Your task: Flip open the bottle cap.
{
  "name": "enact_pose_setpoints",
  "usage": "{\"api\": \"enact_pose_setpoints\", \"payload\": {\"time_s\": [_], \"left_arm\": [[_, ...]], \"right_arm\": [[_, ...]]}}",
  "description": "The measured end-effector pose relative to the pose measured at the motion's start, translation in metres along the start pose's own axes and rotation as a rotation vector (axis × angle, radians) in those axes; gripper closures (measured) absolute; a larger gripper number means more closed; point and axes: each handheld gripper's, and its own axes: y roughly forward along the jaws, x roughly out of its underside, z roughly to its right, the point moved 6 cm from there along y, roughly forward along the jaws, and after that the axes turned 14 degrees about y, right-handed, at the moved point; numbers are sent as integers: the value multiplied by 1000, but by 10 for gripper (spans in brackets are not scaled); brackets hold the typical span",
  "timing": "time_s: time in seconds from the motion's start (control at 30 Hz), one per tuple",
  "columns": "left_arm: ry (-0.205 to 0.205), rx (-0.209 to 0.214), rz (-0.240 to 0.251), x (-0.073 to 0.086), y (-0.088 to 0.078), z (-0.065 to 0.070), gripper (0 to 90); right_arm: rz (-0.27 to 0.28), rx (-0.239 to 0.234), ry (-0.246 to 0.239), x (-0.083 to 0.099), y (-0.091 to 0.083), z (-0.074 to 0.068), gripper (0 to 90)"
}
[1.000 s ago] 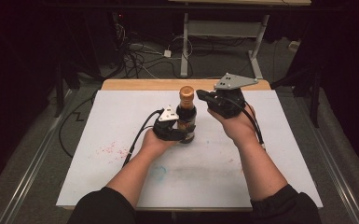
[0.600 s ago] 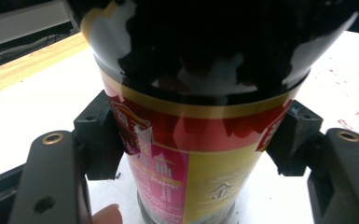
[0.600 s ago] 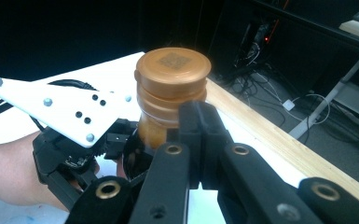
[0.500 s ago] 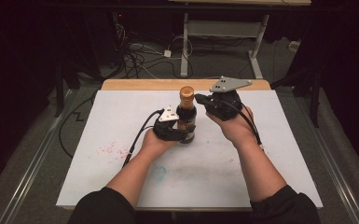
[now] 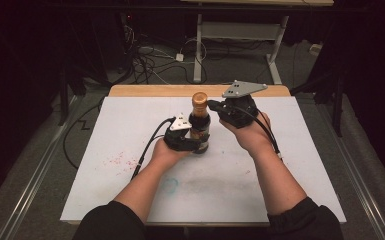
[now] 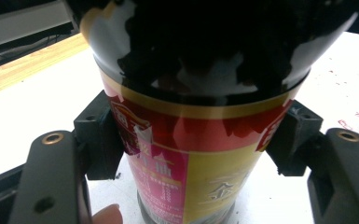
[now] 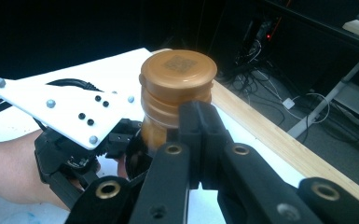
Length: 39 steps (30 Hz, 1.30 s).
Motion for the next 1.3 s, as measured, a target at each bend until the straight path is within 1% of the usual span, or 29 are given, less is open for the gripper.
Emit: {"api": "enact_pose_setpoints", "payload": {"time_s": [0.77, 1.3], "left_arm": [[-2, -2, 4, 0, 0, 0, 300], [-2, -2, 2, 0, 0, 0, 299]], "right_arm": [[35, 8, 8, -3, 0, -1, 900], [54, 2, 7, -6, 0, -2, 900]]}}
